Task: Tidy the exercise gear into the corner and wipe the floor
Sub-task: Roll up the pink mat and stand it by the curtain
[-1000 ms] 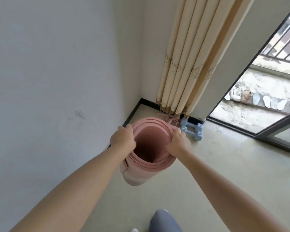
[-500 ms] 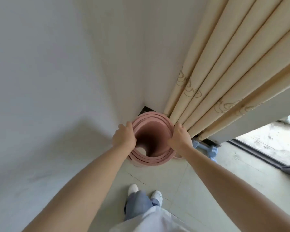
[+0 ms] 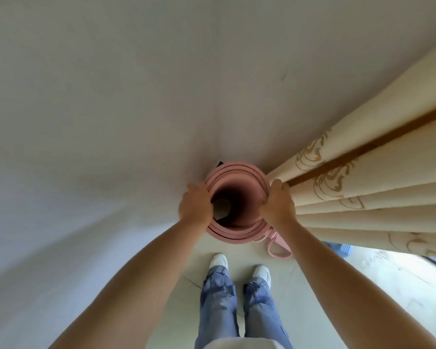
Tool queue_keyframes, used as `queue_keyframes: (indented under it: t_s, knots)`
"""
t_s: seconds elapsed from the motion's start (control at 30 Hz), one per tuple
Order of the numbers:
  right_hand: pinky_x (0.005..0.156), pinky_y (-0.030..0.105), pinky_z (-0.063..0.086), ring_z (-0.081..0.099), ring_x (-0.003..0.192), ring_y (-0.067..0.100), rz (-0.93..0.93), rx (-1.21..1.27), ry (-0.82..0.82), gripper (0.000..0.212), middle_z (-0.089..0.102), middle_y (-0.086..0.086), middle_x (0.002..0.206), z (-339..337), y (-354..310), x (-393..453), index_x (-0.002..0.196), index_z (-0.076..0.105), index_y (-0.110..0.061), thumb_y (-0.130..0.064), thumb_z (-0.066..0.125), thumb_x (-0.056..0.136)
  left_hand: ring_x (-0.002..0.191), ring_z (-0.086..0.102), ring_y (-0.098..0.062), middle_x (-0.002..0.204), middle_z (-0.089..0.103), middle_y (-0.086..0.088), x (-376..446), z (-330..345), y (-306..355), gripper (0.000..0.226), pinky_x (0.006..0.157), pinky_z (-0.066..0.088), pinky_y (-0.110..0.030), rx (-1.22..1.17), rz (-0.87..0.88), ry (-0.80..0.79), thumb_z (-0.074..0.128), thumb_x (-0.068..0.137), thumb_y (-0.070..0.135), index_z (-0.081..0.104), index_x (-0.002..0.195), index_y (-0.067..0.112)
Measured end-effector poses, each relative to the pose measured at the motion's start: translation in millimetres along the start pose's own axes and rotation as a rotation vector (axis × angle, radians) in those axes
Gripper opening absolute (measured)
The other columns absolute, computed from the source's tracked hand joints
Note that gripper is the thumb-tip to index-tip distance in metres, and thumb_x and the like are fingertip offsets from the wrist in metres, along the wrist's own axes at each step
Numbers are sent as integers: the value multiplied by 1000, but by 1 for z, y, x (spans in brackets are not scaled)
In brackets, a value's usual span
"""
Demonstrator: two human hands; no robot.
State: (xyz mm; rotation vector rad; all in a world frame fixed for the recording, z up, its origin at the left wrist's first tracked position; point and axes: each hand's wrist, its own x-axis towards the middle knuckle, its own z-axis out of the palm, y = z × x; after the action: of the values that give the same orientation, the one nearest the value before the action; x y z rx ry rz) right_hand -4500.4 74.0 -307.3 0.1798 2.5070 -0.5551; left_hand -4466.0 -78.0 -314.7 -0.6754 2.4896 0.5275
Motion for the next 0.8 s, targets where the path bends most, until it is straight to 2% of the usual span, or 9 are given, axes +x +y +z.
queue_keyframes:
  t_s: [0.13, 0.27, 0.43, 0.53, 0.63, 0.7, 0.8]
  knots:
    - [70, 26, 42, 56, 102, 32, -12, -63, -31, 52, 38, 17, 131, 8, -1, 46, 129, 36, -1, -2, 59, 83, 108, 55, -31, 128, 44, -16, 38, 11, 11, 31, 88, 50, -34, 15, -27, -16, 40, 98, 14, 40, 129, 8]
    - [83, 33, 48, 57, 105, 34, -40, -111, 20, 41, 37, 20, 133, 12, -1, 71, 124, 37, 2, -8, 56, 89, 111, 55, -33, 130, 45, -18, 59, 15, 21, 36, 89, 49, -36, 13, -28, 3, 45, 97, 16, 39, 130, 4]
    - [87, 33, 49, 55, 110, 32, -102, -246, -7, 43, 42, 21, 131, 7, 2, 67, 126, 37, 2, -21, 51, 92, 117, 53, -30, 131, 47, -15, 52, 13, 23, 54, 90, 49, -35, 61, -68, -10, 47, 95, 42, 37, 132, 3]
    - [90, 31, 47, 49, 115, 30, -170, -271, -24, 48, 41, 19, 130, 3, -1, 51, 129, 37, -2, -21, 55, 90, 119, 51, -29, 131, 48, -15, 31, 10, 25, 48, 92, 48, -36, 63, -98, 35, 43, 97, 36, 37, 133, 4]
    - [92, 33, 47, 47, 116, 27, -321, -322, 8, 42, 44, 14, 130, -6, -6, 30, 128, 41, -7, -18, 54, 89, 116, 51, -28, 128, 51, -13, 1, 1, 26, 36, 91, 47, -34, 112, -79, 106, 40, 97, 22, 42, 129, 5]
    - [95, 31, 45, 49, 116, 24, -515, -379, -6, 34, 50, 9, 129, -14, -9, 13, 124, 49, -9, -17, 49, 92, 116, 51, -26, 128, 52, -12, -24, -4, 22, 33, 92, 46, -33, 162, -65, 150, 39, 97, 19, 44, 127, 6]
    - [107, 31, 39, 46, 126, 21, -813, -505, -73, 37, 51, 5, 136, -26, -18, -18, 131, 50, -10, -17, 45, 94, 125, 44, -24, 135, 48, -9, -70, -9, 7, 37, 101, 39, -31, 149, -122, 195, 34, 100, 20, 42, 133, 8]
